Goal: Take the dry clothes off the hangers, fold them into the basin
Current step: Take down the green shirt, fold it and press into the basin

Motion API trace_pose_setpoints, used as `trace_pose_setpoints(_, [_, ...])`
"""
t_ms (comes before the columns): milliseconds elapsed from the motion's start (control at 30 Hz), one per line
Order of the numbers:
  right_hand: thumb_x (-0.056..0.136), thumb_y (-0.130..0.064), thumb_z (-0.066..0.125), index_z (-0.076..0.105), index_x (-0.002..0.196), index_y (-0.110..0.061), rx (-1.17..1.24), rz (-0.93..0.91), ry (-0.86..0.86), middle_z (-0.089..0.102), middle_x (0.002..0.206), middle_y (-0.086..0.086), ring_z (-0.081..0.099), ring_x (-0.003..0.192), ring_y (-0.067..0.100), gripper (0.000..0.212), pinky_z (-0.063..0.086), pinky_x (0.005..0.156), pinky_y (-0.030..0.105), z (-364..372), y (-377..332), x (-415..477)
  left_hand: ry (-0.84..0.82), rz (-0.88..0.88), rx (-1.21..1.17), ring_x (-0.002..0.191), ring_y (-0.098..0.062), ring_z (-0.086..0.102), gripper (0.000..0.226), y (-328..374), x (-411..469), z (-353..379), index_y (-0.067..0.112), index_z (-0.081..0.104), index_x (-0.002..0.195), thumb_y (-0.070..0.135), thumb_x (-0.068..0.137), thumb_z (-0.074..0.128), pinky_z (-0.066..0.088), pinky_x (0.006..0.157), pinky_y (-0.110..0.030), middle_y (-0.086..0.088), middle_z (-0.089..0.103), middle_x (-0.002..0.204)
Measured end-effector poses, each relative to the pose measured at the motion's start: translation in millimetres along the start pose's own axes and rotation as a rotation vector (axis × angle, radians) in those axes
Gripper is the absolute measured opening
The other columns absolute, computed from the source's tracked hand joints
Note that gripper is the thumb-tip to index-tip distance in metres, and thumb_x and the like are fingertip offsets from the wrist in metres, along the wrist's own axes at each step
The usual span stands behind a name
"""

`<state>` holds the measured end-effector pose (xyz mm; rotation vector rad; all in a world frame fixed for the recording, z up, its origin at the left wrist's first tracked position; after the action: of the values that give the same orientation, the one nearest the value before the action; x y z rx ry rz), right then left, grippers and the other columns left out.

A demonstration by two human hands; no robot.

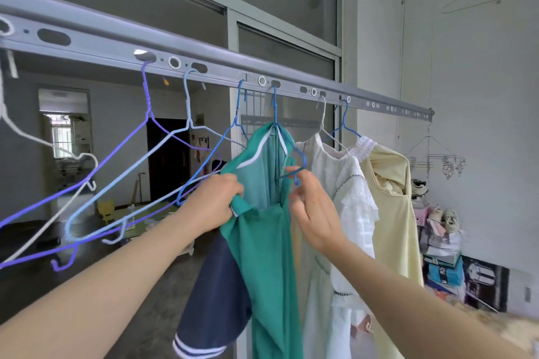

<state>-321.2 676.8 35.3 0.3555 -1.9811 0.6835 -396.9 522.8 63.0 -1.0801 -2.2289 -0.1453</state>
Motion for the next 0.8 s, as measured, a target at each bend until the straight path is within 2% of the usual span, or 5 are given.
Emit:
trace_pose_setpoints(200, [0.095,-0.028,0.045,0.051,0.102,-0.025,0.075,0.126,0.117,0.054,0.094,-0.005,0.049,0.066,0.01,0.009,0.044,0.069,0.033,-22.7,2.2,10.7,0.158,-0.131,-0.14,0.087,-0.026,0.056,0.016,1.0,40.6,-5.8,0.01,0.066,0.077,-0.002,0.07,0.059,0.045,0.074,-0.036,-0.004,0.058,0.085])
trace_pose_setpoints(300, [0.1,-0.021,0.039,0.053,0.092,-0.01,0.342,0.302,0.286,0.056,0.068,-0.008,0.053,0.061,0.012,0.02,0.049,0.062,0.039,-40.8,12.6,8.9,0.109,-0.155,-0.153,0.093,-0.03,0.057,0.02,9.9,57.2,8.0,0.007,0.066,0.083,-0.005,0.072,0.054,0.046,0.079,-0.039,-0.008,0.06,0.093])
trace_pose_setpoints(467, [0.099,-0.029,0.037,0.059,0.077,-0.024,0.476,0.393,0.447,0.063,0.074,-0.008,0.063,0.077,0.02,0.031,0.055,0.069,0.041,-69.7,24.3,6.0,0.063,-0.208,-0.192,0.113,-0.032,0.054,0.053,27.8,73.8,37.7,0.016,0.054,0.127,-0.005,0.078,0.053,0.044,0.086,-0.037,-0.011,0.059,0.12])
trace_pose_setpoints(667, [0.102,-0.028,0.033,0.06,0.078,-0.017,0.52,0.389,0.465,0.062,0.088,0.013,0.061,0.07,0.015,0.038,0.05,0.058,0.031,-106.0,35.4,4.5,-0.004,-0.268,-0.163,0.103,-0.03,0.055,0.031,44.0,88.5,68.0,0.014,0.054,0.101,-0.005,0.077,0.052,0.042,0.075,-0.035,-0.008,0.057,0.1])
trace_pose_setpoints(800, [0.104,-0.029,0.027,0.064,0.083,-0.017,0.522,0.409,0.485,0.06,0.077,0.007,0.059,0.062,0.017,0.043,0.048,0.058,0.032,-117.0,47.2,-8.4,-0.289,-0.273,-0.042,0.101,-0.029,0.06,0.02,47.2,74.9,101.4,0.013,0.058,0.099,0.005,0.081,0.058,0.048,0.077,-0.034,-0.007,0.063,0.104])
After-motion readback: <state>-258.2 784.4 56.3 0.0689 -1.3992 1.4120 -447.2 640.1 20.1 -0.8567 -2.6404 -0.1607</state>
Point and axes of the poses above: each hand's wrist, its own x-axis towards the middle knuckle, its own z-axis out of the palm, y = z × x, the point moved 8 cm from there along x, towards the middle knuckle
